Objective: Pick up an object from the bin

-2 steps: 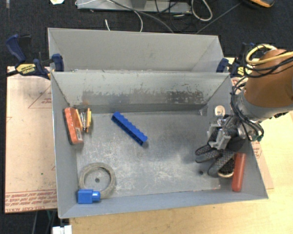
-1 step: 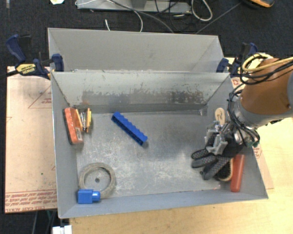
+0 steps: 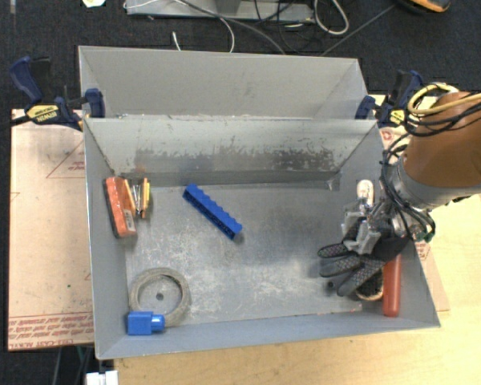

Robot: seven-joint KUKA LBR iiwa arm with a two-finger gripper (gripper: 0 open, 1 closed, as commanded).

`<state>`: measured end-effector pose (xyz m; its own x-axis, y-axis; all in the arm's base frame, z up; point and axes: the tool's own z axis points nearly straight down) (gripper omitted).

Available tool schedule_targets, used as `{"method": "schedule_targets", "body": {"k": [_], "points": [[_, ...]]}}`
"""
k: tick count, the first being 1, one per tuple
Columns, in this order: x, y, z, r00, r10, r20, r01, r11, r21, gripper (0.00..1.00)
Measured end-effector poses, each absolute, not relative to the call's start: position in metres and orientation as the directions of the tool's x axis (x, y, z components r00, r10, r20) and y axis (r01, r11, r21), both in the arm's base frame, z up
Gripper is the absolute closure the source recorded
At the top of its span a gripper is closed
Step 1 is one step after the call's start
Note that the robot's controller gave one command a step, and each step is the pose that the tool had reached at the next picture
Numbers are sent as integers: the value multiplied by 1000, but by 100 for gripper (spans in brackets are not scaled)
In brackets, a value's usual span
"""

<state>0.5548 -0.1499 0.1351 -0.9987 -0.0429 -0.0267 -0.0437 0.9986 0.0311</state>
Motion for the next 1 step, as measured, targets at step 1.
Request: {"method": "schedule_targets", "body": {"k": [1], "points": [[555, -150, 135, -999, -43, -27, -44, 999, 31, 100]]}}
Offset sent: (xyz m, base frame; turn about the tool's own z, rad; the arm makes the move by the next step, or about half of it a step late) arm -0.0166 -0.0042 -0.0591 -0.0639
